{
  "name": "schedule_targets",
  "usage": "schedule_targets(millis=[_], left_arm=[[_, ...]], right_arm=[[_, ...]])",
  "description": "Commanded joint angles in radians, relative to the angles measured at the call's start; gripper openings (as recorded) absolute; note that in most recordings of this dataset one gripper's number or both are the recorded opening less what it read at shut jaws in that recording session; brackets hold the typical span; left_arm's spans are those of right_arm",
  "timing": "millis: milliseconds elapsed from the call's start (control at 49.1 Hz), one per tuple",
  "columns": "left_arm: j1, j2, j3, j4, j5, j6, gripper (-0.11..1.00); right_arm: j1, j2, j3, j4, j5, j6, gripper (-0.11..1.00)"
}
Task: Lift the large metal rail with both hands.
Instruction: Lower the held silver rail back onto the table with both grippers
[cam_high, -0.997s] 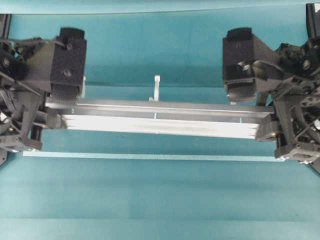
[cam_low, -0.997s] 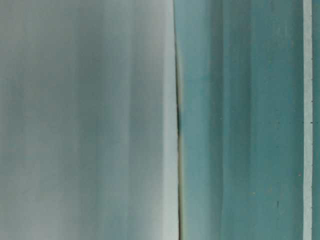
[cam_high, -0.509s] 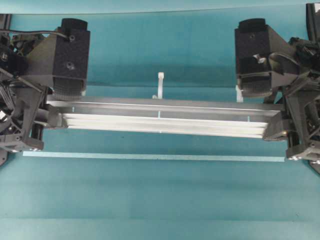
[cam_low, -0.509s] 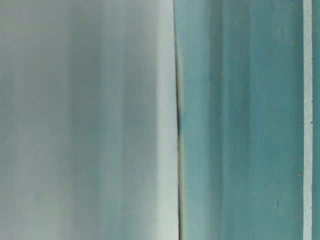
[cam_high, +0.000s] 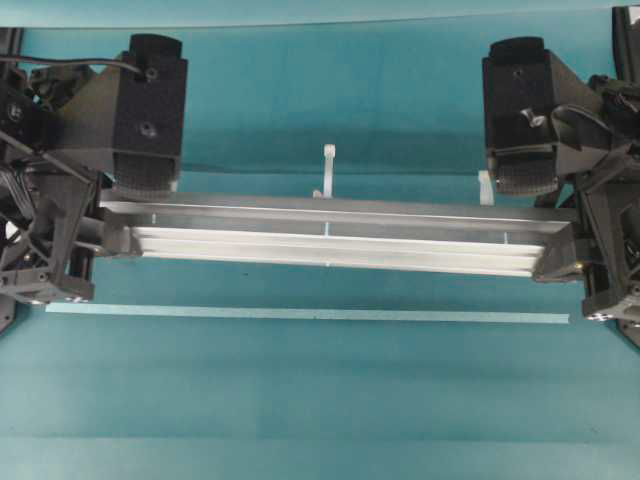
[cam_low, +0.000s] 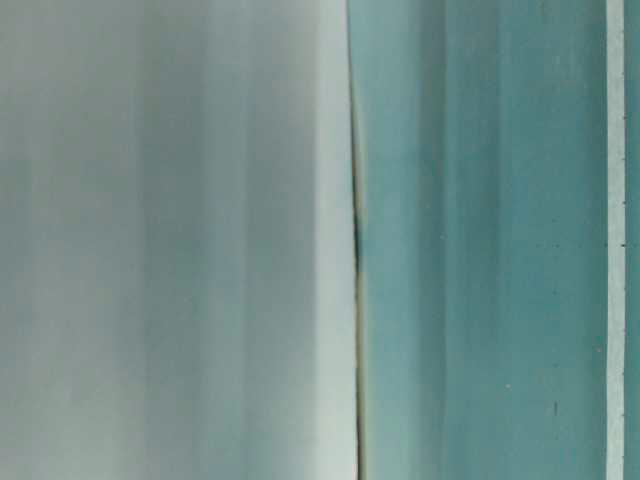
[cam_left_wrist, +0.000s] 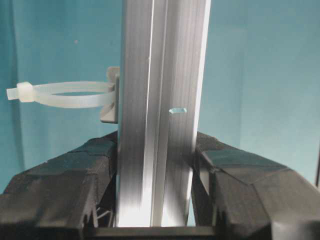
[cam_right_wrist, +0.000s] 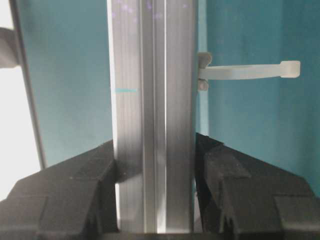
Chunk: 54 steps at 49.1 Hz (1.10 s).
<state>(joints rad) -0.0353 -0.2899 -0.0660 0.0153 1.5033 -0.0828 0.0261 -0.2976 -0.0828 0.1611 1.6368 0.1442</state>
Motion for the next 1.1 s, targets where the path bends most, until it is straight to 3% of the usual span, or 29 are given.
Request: schedule_targets(millis=[0, 142, 326, 712, 895, 1078], left_arm=[[0.009, -0.011, -0.031, 0.006, -0.011, -0.025, 0.35], [0.015, -0.012, 0.021, 0.006, -0.015, -0.020, 0.35], [0.037, -0.017, 0.160, 0.006, -0.052, -0.018, 0.35], [0.040, -0.061, 0.525, 0.006, -0.403, -0.029, 0.35], [0.037, -0.057, 0.647, 0.006, -0.492, -0.025, 0.35], [0.038, -0.032, 0.755, 0.006, -0.647, -0.025, 0.35]], right_arm=[[0.006, -0.008, 0.002, 0.017, -0.014, 0.009, 0.39], [0.003, -0.008, 0.080, 0.015, -0.025, -0.003, 0.39], [-0.008, -0.008, 0.238, 0.012, -0.067, -0.008, 0.39], [-0.026, -0.034, 0.518, -0.044, -0.336, -0.009, 0.39], [-0.011, 0.014, 0.643, -0.100, -0.431, -0.009, 0.39], [-0.002, 0.064, 0.719, -0.114, -0.618, -0.008, 0.39]])
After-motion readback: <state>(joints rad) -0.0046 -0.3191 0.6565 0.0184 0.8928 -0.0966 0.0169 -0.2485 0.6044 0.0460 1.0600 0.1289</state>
